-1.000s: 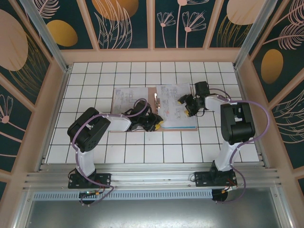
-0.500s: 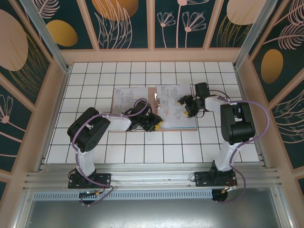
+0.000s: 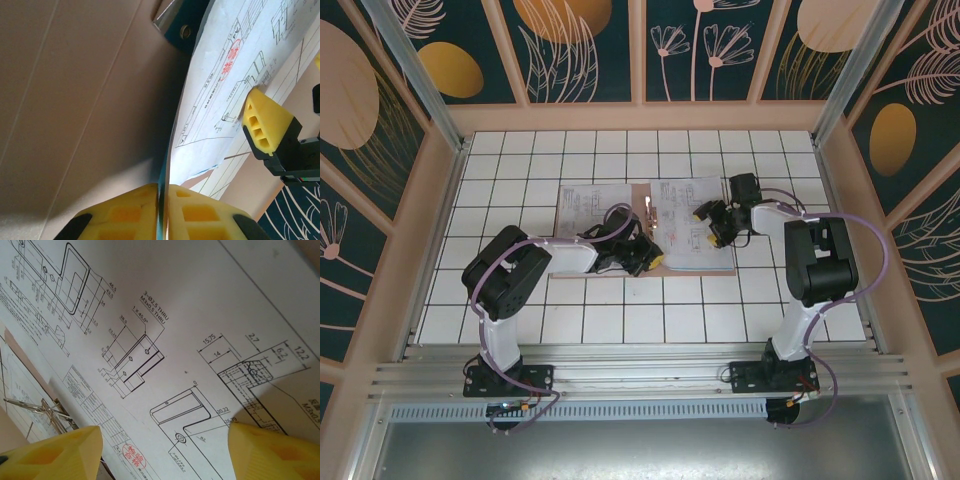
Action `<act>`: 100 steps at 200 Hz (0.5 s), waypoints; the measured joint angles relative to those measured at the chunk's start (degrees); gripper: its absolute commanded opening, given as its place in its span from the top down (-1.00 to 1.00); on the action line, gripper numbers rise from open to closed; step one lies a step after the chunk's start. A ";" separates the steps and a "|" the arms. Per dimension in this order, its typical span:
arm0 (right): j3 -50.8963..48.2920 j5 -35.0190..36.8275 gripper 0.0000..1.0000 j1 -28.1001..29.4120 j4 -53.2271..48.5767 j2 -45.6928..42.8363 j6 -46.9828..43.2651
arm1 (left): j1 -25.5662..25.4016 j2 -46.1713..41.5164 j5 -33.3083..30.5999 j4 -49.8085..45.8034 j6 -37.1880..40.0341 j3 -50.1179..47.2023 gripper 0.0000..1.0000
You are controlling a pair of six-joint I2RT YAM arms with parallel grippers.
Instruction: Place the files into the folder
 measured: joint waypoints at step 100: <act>3.56 0.92 -0.37 0.79 -1.62 -0.33 -1.62 | 0.00 0.00 0.02 -1.01 0.37 0.00 0.84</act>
